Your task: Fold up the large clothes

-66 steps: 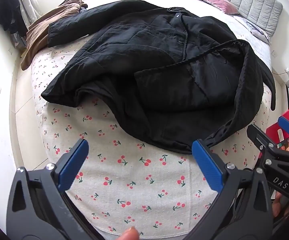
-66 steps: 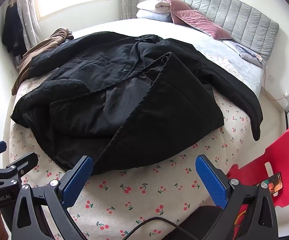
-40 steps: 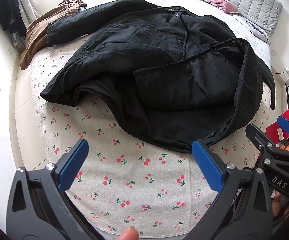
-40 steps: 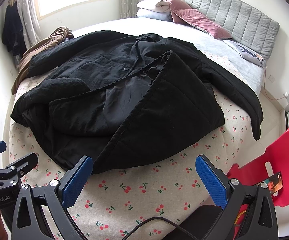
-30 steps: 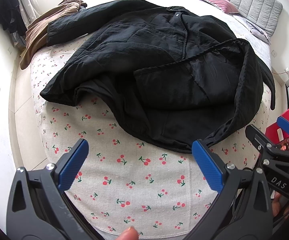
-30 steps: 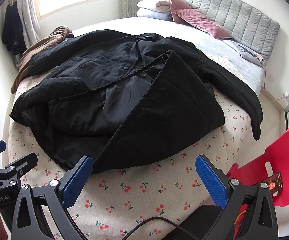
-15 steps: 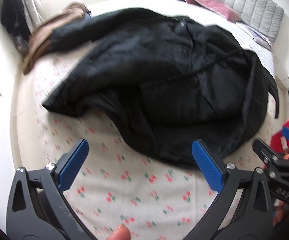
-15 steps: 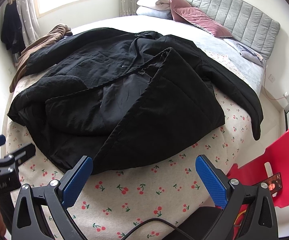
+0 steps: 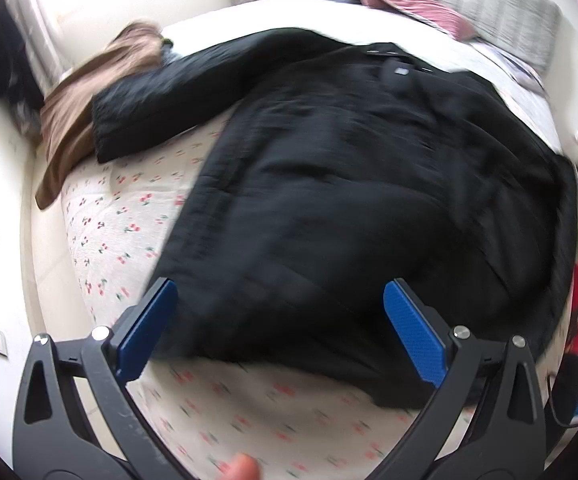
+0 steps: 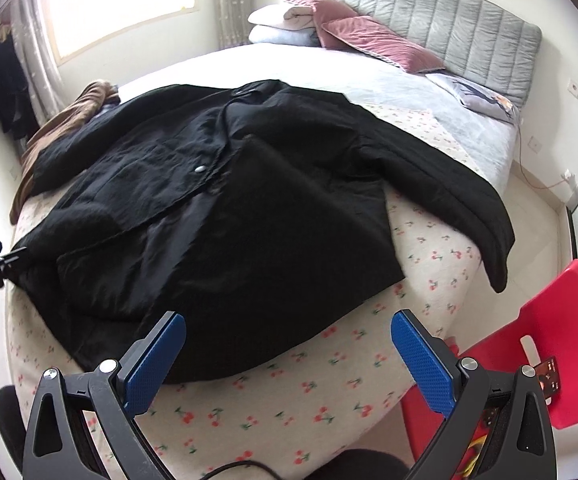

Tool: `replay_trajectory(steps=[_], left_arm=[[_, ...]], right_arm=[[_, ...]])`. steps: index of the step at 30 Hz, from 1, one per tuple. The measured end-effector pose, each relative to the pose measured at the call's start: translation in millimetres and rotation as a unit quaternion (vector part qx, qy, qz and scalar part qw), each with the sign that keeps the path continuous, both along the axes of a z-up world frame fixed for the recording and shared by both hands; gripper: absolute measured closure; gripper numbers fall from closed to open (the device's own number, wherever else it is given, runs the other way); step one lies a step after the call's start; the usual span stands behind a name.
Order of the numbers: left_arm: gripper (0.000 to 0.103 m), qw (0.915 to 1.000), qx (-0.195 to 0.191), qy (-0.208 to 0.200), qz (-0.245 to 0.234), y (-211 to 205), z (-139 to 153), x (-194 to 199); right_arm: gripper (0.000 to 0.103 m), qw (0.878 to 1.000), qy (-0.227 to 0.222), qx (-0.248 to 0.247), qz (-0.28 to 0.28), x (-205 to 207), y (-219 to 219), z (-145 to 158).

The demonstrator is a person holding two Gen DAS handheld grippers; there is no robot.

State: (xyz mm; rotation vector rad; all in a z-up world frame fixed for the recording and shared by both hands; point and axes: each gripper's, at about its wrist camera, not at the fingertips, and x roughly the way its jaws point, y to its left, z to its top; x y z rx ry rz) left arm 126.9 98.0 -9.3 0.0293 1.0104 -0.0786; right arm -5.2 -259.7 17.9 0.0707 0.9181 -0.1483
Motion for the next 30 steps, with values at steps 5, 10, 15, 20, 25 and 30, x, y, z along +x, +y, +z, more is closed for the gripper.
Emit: replay_trajectory(steps=[5, 10, 15, 20, 25, 30], left_arm=[[0.000, 0.9940, -0.072, 0.065, 0.051, 60.7, -34.0, 50.6], [0.004, 0.9858, -0.141, 0.066, 0.063, 97.1, -57.0, 76.1], [0.009, 0.9720, -0.208, 0.088, 0.064, 119.1, -72.3, 102.3], [0.066, 0.9622, -0.245, 0.117, 0.016, 105.4, -77.2, 97.0], [0.092, 0.9595, -0.260, 0.104, 0.026, 103.5, -63.9, 71.6], [0.094, 0.9612, -0.270, 0.052, 0.021, 107.3, -13.2, 28.5]], right_arm=[[0.000, 0.999, 0.007, 0.030, -0.008, 16.4, -41.4, -6.0], [0.000, 0.993, 0.001, 0.111, -0.033, 38.1, -91.7, -16.3], [0.000, 0.979, 0.008, 0.198, -0.056, 77.8, -128.8, -42.0], [0.038, 0.956, 0.055, 0.285, -0.053, 103.3, -126.7, -92.7], [0.093, 0.959, 0.040, 0.275, -0.044, 97.5, -112.1, -96.7], [0.095, 0.969, -0.004, 0.244, -0.037, 76.9, -122.7, -46.0]])
